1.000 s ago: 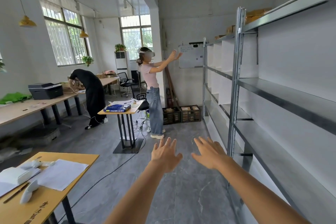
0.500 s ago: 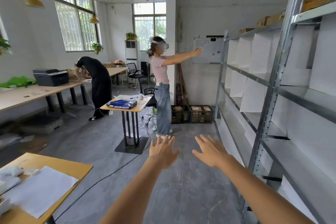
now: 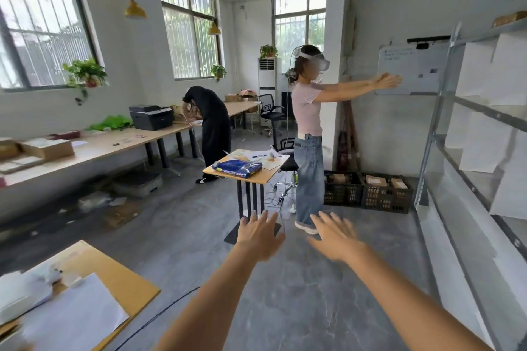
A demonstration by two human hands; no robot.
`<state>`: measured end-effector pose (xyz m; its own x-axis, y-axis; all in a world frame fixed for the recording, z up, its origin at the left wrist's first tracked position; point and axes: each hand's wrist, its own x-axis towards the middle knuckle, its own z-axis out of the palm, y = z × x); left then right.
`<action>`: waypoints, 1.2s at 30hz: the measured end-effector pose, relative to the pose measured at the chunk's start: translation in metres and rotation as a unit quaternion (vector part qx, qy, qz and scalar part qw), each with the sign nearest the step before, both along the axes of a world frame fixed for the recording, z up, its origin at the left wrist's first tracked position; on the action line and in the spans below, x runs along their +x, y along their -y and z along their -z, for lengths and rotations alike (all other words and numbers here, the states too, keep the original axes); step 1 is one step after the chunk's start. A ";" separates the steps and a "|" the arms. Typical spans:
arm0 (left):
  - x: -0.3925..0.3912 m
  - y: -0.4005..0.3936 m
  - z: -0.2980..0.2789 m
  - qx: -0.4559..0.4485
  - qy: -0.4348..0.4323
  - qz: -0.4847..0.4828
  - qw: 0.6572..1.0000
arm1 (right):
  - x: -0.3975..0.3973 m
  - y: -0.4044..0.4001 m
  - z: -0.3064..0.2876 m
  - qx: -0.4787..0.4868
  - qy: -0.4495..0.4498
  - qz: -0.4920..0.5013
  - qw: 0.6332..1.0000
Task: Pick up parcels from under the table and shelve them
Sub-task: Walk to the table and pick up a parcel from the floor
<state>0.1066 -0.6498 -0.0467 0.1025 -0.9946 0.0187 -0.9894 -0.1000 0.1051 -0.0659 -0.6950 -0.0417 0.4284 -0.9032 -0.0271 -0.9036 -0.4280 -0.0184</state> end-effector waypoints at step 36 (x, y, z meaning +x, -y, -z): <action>0.502 0.398 0.058 0.054 -0.039 -0.376 0.924 | 0.578 0.504 0.038 0.045 -0.021 -0.352 0.935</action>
<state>0.6086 -1.0476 -0.1043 0.7627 -0.6367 -0.1133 -0.6253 -0.7708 0.1221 0.5126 -1.1993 -0.0800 0.9130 -0.3903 -0.1187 -0.3984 -0.9156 -0.0539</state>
